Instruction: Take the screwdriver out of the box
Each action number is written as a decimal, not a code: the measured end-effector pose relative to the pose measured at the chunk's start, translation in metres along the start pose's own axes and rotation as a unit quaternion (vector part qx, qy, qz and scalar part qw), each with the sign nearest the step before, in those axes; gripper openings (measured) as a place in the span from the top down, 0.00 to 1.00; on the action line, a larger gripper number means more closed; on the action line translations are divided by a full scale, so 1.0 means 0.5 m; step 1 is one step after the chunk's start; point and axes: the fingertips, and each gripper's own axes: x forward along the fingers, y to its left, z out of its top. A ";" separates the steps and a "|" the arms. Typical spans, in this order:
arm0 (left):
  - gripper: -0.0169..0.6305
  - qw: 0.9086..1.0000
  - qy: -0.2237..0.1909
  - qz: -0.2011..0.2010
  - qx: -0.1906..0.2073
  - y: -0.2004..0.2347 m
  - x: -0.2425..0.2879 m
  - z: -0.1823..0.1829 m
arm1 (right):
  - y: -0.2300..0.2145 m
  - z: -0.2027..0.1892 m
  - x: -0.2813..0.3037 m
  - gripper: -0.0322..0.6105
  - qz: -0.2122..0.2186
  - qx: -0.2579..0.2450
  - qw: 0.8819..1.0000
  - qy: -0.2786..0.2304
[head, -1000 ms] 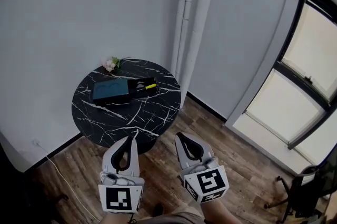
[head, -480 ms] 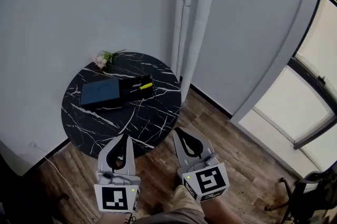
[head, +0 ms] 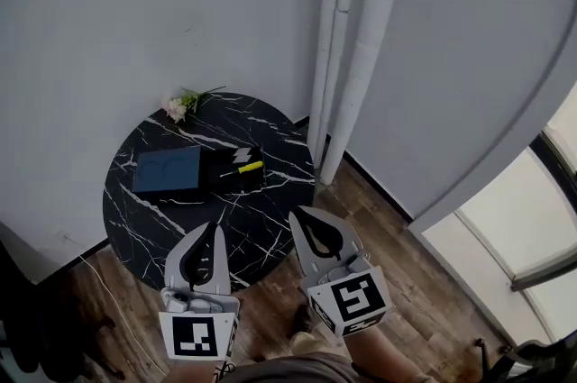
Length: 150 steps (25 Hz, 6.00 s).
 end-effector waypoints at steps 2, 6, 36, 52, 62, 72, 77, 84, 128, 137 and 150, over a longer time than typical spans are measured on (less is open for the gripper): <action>0.97 1.000 -0.002 0.014 0.004 0.000 0.018 0.008 | -0.016 0.006 0.017 0.91 0.015 -0.002 1.000 -0.001; 0.97 0.999 -0.009 0.037 0.010 0.002 0.050 0.025 | -0.045 0.024 0.047 0.91 0.042 -0.015 0.999 -0.010; 0.97 0.990 0.018 0.137 -0.037 0.219 0.329 -0.088 | -0.095 -0.016 0.441 0.91 0.193 -0.049 0.980 0.029; 0.97 0.974 0.081 0.188 -0.097 0.341 0.384 -0.243 | -0.031 -0.173 0.602 0.84 0.330 -0.091 0.933 0.113; 0.97 0.959 0.103 0.238 -0.113 0.363 0.366 -0.261 | 0.004 -0.243 0.600 0.82 0.412 -0.147 0.884 0.167; 0.97 0.943 0.138 0.271 -0.131 0.362 0.369 -0.330 | -0.004 -0.398 0.605 0.79 0.457 -0.214 0.825 0.255; 0.97 0.939 0.151 0.273 -0.148 0.366 0.378 -0.372 | -0.014 -0.460 0.614 0.78 0.460 -0.240 0.800 0.302; 0.97 0.932 0.160 0.278 -0.168 0.366 0.372 -0.421 | -0.029 -0.529 0.615 0.76 0.459 -0.291 0.763 0.351; 0.97 0.923 0.092 0.366 -0.068 0.327 0.255 -0.161 | -0.003 -0.140 0.587 0.81 0.442 -0.143 0.867 0.182; 0.97 0.899 0.065 0.432 0.004 0.274 0.161 -0.019 | 0.036 0.185 0.479 0.81 0.514 -0.021 0.857 -0.003; 0.97 0.848 0.060 0.525 0.053 0.186 0.040 0.067 | 0.086 0.286 0.342 0.81 0.610 -0.004 0.789 -0.074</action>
